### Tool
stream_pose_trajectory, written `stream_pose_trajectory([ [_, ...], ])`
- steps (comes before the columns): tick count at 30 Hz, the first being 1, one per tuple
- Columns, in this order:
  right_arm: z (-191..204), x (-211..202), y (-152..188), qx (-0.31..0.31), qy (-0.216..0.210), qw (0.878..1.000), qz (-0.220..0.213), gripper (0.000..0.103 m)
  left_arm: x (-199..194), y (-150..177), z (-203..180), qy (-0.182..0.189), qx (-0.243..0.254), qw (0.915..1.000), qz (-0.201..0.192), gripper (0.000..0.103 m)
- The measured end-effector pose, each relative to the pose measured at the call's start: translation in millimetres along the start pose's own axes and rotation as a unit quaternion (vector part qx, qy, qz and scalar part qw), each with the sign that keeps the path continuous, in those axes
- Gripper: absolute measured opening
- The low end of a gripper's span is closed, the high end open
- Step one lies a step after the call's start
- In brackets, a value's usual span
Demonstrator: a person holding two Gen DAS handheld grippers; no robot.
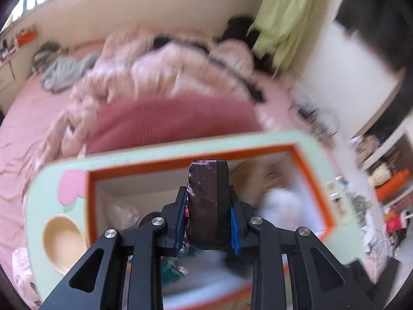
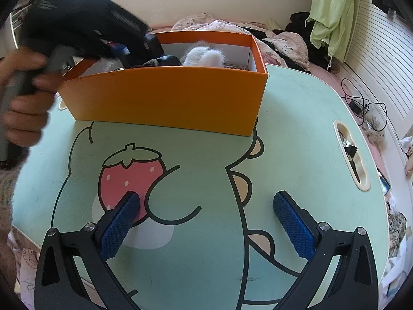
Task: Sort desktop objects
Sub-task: 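Lower the black block onto the table and open the left gripper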
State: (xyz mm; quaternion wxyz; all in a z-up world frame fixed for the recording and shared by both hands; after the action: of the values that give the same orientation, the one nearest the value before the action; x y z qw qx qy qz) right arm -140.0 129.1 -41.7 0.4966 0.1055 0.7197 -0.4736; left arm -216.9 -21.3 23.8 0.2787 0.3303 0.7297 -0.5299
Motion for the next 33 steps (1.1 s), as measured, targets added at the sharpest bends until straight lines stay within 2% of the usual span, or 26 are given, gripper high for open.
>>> stream_pose_trajectory([
  [3,0.2,1.3,0.4,0.000,0.000,1.000,0.000,0.103,-52.8,4.7,-14.6,0.039,0.008,0.9978,-0.053,0.027],
  [7,0.3,2.4,1.9,0.000,0.000,1.000,0.000,0.103,-83.7,40.3,-18.4,0.051,0.018,0.9953,-0.081,0.027],
  [9,0.4,3.1,2.5,0.000,0.000,1.000,-0.001,0.103,-81.3,64.5,-13.6,0.052,0.018,0.9958,-0.073,0.027],
  [12,0.5,4.1,3.3,0.000,0.000,1.000,-0.001,0.103,-60.9,103.1,-1.7,0.048,0.004,0.9979,-0.042,0.027],
  [17,0.7,5.8,4.6,0.000,0.000,1.000,-0.001,0.103,-19.1,132.3,13.6,0.024,-0.011,0.9996,0.003,0.028],
  [19,0.8,6.5,5.1,0.000,0.000,1.000,-0.001,0.103,-8.9,135.5,14.8,0.004,-0.007,0.9999,0.008,0.039],
  [20,1.0,6.8,5.3,0.000,0.000,1.000,-0.001,0.103,-10.7,135.2,14.2,-0.002,-0.004,1.0000,-0.003,0.056],
  [22,0.9,7.6,5.9,0.000,0.000,1.000,-0.001,0.103,-18.5,135.8,15.2,-0.009,-0.002,0.9997,-0.023,0.075],
  [25,0.9,8.3,6.4,0.000,0.000,1.000,-0.001,0.103,-36.9,138.1,16.3,-0.015,-0.001,0.9985,-0.054,0.085],
  [26,0.9,8.6,6.7,0.000,0.000,1.000,-0.001,0.103,-42.0,142.2,17.4,-0.016,0.001,0.9983,-0.056,0.090],
  [28,0.7,8.9,7.0,0.000,0.000,1.000,-0.001,0.103,-46.5,153.0,21.4,-0.021,0.005,0.9982,-0.055,0.095],
  [31,0.4,9.6,7.5,0.000,0.000,1.000,-0.001,0.103,-42.3,175.1,27.7,-0.041,0.008,0.9983,-0.042,0.096],
  [33,0.2,10.0,7.9,0.000,0.000,1.000,-0.001,0.103,-41.8,181.4,30.9,-0.071,0.018,0.9957,-0.057,0.098],
])
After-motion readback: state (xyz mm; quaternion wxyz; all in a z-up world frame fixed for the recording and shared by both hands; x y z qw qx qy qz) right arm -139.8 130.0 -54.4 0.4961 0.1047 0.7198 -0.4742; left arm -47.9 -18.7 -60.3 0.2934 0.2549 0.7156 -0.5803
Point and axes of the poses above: each gripper's, at about its wrist camera, not at the fingertips, and x roughly the way its jaws point, z to its left, y to its underside, the point moved 9 cm from there along x, roughly the way its jaws point, and after that the axes turned 6 degrees about -x, right-handed, at the moved point
